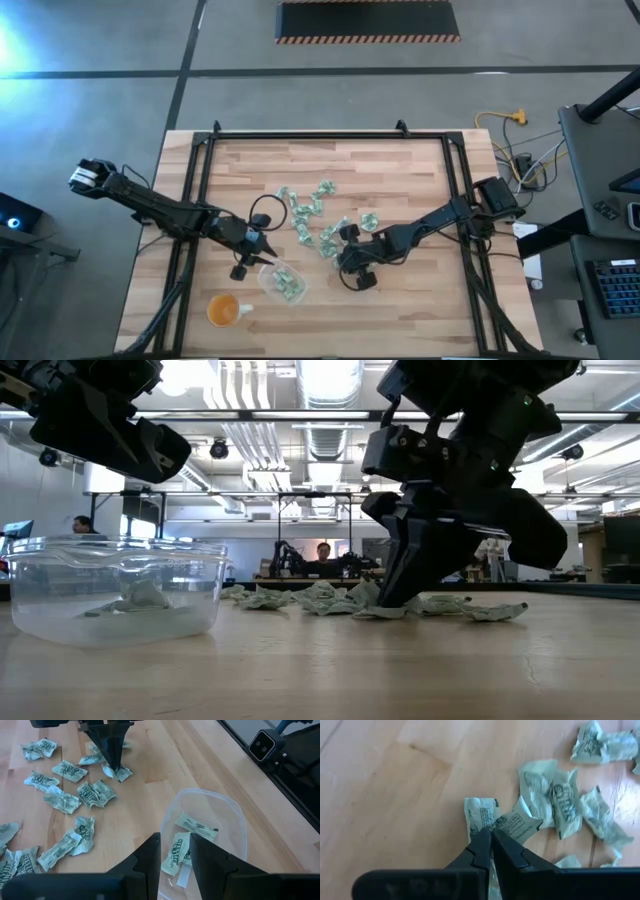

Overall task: Pick and place Stevia / Truvia into bins
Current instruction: Put the stevia packet into the transparent container

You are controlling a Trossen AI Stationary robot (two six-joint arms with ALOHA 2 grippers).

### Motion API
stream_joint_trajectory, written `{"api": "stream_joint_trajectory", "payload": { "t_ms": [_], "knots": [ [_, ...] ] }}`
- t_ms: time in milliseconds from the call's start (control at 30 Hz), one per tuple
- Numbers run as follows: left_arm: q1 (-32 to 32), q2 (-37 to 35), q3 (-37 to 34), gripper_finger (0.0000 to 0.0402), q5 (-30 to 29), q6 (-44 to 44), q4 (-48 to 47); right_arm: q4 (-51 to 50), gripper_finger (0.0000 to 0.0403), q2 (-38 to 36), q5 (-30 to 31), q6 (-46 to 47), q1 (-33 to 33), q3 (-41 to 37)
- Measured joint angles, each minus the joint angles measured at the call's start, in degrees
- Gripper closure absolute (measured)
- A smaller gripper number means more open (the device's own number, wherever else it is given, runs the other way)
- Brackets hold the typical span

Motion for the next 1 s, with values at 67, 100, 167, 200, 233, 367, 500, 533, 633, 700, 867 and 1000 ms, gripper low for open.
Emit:
{"api": "stream_joint_trajectory", "payload": {
  "t_ms": [67, 100, 167, 200, 233, 367, 500, 533, 633, 700, 867, 1000],
  "knots": [
    [0.00, 0.00, 0.00, 0.0315, -0.03, 0.00, 0.00, 0.02, 0.0394, -0.26, 0.02, -0.75, 0.04, 0.53],
    [0.00, 0.00, 0.00, 0.0315, -0.05, 0.00, 0.00, -0.03, 0.0394, -0.41, 0.02, -1.02, 0.05, 0.87],
    [0.00, 0.00, 0.00, 0.0315, -0.11, 0.00, 0.00, -0.38, 0.0394, -0.90, 0.04, -1.31, 0.11, 1.47],
    [0.00, 0.00, 0.00, 0.0315, -0.11, 0.00, -0.02, -0.81, 0.0394, -1.14, 0.04, -1.31, 0.12, 1.76],
    [0.00, 0.00, 0.00, 0.0315, -0.11, 0.00, 0.00, -1.12, 0.0394, -1.45, 0.04, -1.30, 0.12, 2.11],
    [0.00, 0.00, -0.08, 0.0315, -0.42, 0.02, -0.01, -1.33, 0.0394, -2.46, -0.02, -0.36, 0.14, 2.28],
    [0.00, 0.00, -0.34, 0.0315, -1.07, 0.02, -0.02, -1.29, 0.0394, -1.63, -0.04, 1.03, 0.12, 1.73],
    [0.00, 0.01, -0.39, 0.0315, -1.13, 0.02, -0.04, -1.14, 0.0394, -1.40, -0.07, 1.44, 0.12, 1.45],
    [0.00, 0.02, -0.44, 0.0315, -1.16, 0.02, 0.05, -1.11, 0.0393, -0.41, -0.21, 3.00, 0.03, 1.01],
    [0.02, 0.07, -0.44, 0.0315, -1.16, 0.02, -0.03, -1.06, 0.0385, -0.27, -0.34, 3.61, 0.00, 0.97],
    [0.02, 0.17, -0.44, 0.0315, -1.18, 0.02, 0.04, -0.85, 0.0340, 0.12, -0.22, 3.85, -0.03, 0.90],
    [0.02, 0.17, -0.44, 0.0315, -1.18, 0.02, 0.00, -0.83, 0.0306, 0.10, -0.13, 3.84, -0.36, 0.97]
  ]
}}
